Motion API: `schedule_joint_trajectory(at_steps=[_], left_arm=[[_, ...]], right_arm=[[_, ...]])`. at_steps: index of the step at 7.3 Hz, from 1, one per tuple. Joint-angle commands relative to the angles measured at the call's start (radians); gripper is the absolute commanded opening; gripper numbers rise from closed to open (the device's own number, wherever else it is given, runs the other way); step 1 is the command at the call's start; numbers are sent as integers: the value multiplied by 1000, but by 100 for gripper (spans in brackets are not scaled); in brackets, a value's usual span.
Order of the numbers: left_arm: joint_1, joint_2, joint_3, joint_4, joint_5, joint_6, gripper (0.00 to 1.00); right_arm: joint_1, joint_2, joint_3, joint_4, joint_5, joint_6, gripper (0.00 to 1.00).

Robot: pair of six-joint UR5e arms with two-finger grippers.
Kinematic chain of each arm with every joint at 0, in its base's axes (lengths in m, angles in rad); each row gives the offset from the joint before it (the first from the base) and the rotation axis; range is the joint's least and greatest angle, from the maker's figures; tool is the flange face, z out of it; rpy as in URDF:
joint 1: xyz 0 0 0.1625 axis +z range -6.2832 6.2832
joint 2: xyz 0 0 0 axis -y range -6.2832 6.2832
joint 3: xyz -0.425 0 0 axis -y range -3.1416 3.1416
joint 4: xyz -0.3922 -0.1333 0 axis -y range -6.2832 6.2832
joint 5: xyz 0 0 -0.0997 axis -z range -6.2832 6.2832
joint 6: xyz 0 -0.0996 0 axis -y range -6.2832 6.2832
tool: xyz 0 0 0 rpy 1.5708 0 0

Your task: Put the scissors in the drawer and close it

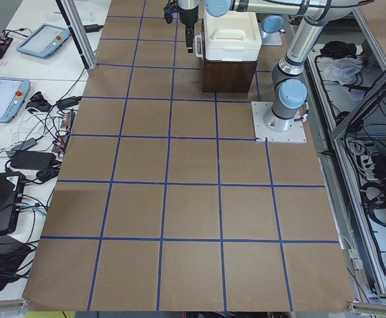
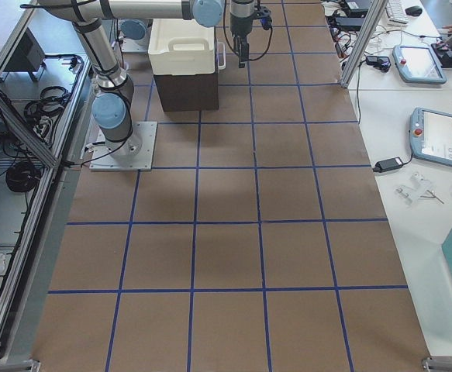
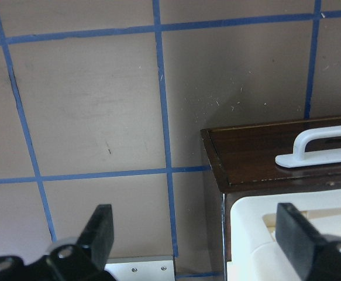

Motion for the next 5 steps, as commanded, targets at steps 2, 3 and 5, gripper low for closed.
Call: schedule_joint_trajectory(at_steps=[2,3,5], left_arm=[[5,-3,-1,1,-6,1,100],[5,-6,-1,6,-6,1,100],[5,-7,-1,7,-6,1,100]], right_arm=[[-1,2,1,0,-8,-1,100],[1,2,1,0,-8,-1,100],[-1,2,1,0,-8,-1,100]])
